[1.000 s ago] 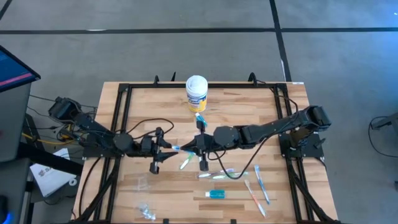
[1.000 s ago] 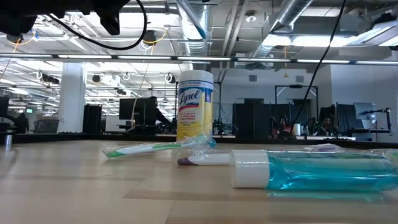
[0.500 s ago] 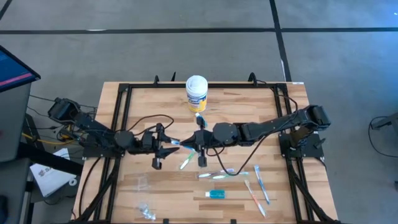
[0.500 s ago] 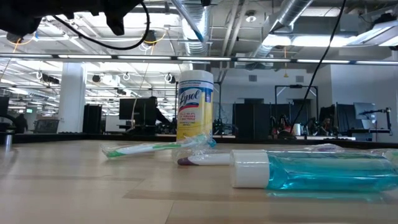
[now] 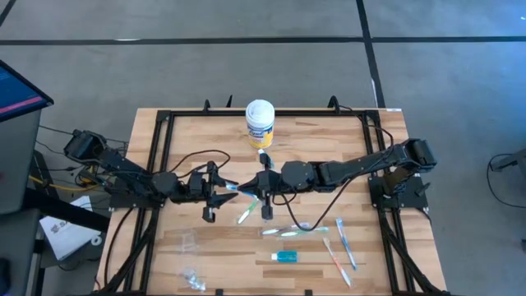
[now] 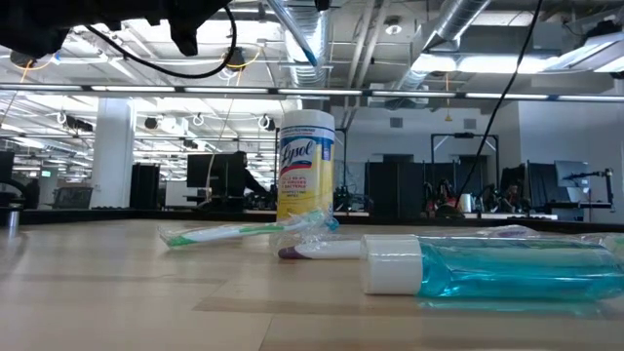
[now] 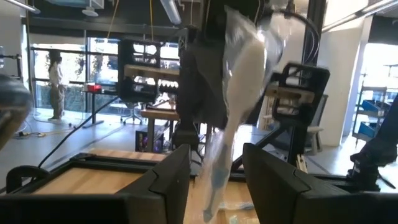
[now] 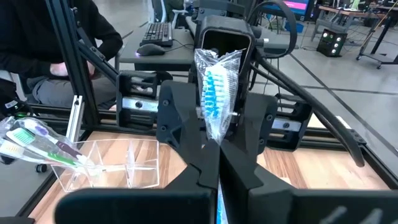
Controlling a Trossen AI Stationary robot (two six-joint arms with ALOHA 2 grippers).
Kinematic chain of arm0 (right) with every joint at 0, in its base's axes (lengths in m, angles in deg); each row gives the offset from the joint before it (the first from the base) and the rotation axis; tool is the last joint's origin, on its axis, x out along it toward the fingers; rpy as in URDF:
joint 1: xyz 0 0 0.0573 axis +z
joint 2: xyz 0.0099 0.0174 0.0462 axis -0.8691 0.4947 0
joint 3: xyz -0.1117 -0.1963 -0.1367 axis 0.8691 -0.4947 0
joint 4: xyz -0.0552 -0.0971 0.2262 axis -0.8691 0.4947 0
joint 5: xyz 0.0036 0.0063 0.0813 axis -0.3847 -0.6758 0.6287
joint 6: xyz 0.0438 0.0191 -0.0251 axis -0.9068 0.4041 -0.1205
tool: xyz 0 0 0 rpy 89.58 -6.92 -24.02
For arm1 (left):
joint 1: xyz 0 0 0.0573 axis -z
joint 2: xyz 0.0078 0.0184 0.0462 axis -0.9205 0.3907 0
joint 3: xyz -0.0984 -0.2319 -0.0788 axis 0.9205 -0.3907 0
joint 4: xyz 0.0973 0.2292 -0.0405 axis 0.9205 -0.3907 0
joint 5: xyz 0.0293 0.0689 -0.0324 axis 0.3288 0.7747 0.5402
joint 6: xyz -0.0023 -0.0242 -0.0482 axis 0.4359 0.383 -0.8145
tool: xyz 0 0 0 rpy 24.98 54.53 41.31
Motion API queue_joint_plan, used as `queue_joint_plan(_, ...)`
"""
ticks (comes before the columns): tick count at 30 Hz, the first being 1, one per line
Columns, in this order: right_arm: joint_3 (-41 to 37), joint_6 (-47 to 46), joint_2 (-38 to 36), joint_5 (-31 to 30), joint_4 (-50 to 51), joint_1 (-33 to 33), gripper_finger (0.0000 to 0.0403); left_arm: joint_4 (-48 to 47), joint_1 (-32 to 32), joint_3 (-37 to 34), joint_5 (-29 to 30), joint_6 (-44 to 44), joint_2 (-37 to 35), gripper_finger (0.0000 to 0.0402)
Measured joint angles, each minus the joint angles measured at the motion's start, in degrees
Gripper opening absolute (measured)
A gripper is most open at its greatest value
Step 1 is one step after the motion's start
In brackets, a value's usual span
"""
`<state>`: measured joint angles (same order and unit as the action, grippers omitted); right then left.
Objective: Pick & Place toothbrushing station
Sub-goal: Put the middle blue toothbrush into the transparent organizer
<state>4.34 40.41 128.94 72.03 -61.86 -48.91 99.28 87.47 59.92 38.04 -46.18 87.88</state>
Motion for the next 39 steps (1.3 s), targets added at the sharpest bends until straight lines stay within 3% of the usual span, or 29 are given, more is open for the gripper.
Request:
queue_joint_plan(12,0.0,0.0,0.0,0.0,0.0,-0.4,0.0,2.1,-1.2,3.1,-0.4,0.0,6.5,0.0136)
queue_joint_plan(27,0.0,0.0,0.0,0.0,0.5,-0.4,0.0,3.0,-1.0,3.2,-0.9,0.0,5.3,0.0132)
queue_joint_plan(32,0.0,0.0,0.0,0.0,0.5,-0.4,0.0,3.0,-1.0,3.2,-0.9,0.0,5.3,0.0096)
queue_joint_plan(39,0.0,0.0,0.0,0.0,0.6,-0.4,0.0,2.7,-1.0,3.2,-0.9,0.0,5.3,0.0016)
